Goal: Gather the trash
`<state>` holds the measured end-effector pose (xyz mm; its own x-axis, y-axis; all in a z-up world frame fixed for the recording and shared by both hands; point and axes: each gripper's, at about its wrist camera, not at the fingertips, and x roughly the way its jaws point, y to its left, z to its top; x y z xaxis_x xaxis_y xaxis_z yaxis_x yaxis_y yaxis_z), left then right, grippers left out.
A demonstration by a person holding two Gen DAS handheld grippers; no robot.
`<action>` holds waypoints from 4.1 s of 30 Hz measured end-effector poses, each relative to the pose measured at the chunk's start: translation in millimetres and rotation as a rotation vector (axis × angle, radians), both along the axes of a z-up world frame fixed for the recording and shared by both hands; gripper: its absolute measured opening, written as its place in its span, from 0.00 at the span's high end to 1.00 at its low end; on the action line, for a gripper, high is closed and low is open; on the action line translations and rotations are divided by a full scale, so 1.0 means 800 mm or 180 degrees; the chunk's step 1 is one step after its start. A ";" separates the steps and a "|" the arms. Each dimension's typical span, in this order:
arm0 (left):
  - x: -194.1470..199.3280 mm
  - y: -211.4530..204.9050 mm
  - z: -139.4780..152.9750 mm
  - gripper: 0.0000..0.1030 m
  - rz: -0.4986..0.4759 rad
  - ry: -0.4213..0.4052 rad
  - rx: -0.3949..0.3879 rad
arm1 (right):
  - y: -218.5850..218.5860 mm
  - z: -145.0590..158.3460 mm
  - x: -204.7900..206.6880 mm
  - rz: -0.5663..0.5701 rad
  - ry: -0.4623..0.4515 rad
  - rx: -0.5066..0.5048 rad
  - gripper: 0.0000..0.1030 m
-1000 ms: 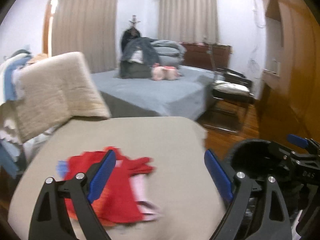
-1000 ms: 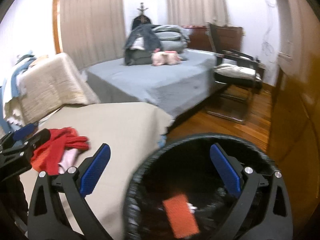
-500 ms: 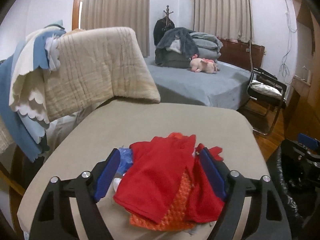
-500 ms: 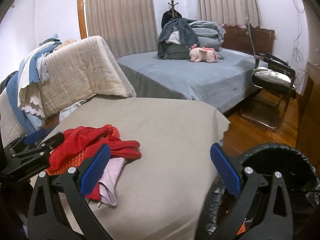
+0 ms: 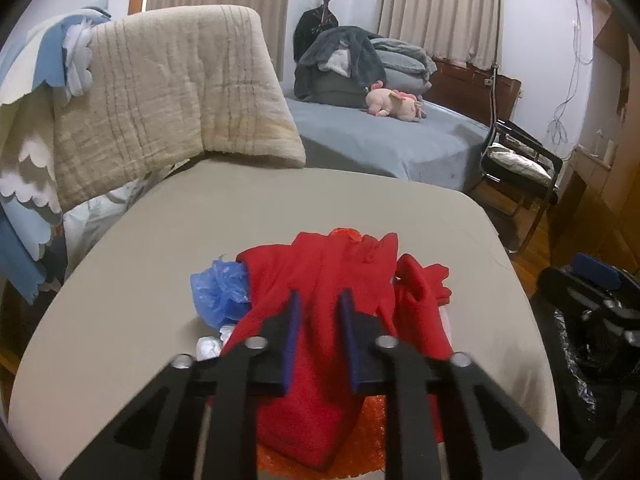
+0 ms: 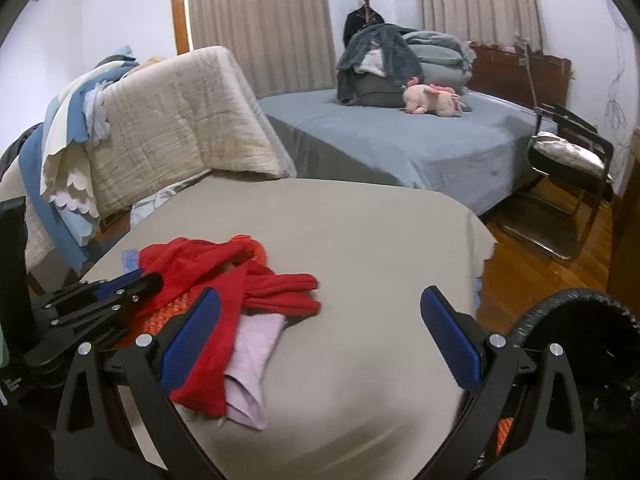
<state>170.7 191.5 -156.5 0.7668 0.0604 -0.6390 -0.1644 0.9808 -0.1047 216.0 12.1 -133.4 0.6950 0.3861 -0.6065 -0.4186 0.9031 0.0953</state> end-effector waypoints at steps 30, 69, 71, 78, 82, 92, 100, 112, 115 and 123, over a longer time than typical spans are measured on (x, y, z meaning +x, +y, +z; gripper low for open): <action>-0.012 0.032 0.006 0.95 0.0092 -0.0073 -0.0147 | 0.095 -0.049 0.014 0.0710 0.0546 0.0058 0.89; -0.008 0.010 0.026 0.47 0.0055 -0.0048 -0.0122 | 0.027 0.013 0.017 0.0464 0.0228 0.0213 0.94; -0.004 0.013 0.017 0.39 0.0086 0.0032 -0.0107 | 0.028 0.006 0.020 0.0456 0.0280 0.0214 0.94; 0.006 0.017 -0.008 0.64 0.0021 0.0167 -0.0169 | 0.030 -0.002 0.023 0.0468 0.0300 0.0168 0.94; 0.004 0.022 0.003 0.81 0.0068 0.0080 -0.0176 | 0.030 -0.001 0.022 0.0470 0.0288 0.0174 0.94; 0.001 0.024 0.038 0.97 0.0104 -0.0175 -0.0190 | 0.022 0.024 0.018 0.0457 0.0135 0.0234 0.94; -0.001 0.009 0.072 0.98 0.0013 -0.0398 -0.0207 | 0.007 0.049 0.015 0.0409 0.0022 0.0268 0.94; 0.008 -0.040 0.124 0.98 -0.0276 -0.0723 -0.0200 | -0.032 0.083 0.010 0.0267 -0.0149 0.0323 0.94; 0.006 -0.063 0.129 0.98 -0.0416 -0.0730 -0.0210 | -0.049 0.090 0.007 0.0206 -0.0171 0.0343 0.94; -0.006 -0.122 0.134 0.98 -0.0749 -0.0716 -0.0306 | -0.100 0.106 -0.015 0.0060 -0.0245 0.0311 0.94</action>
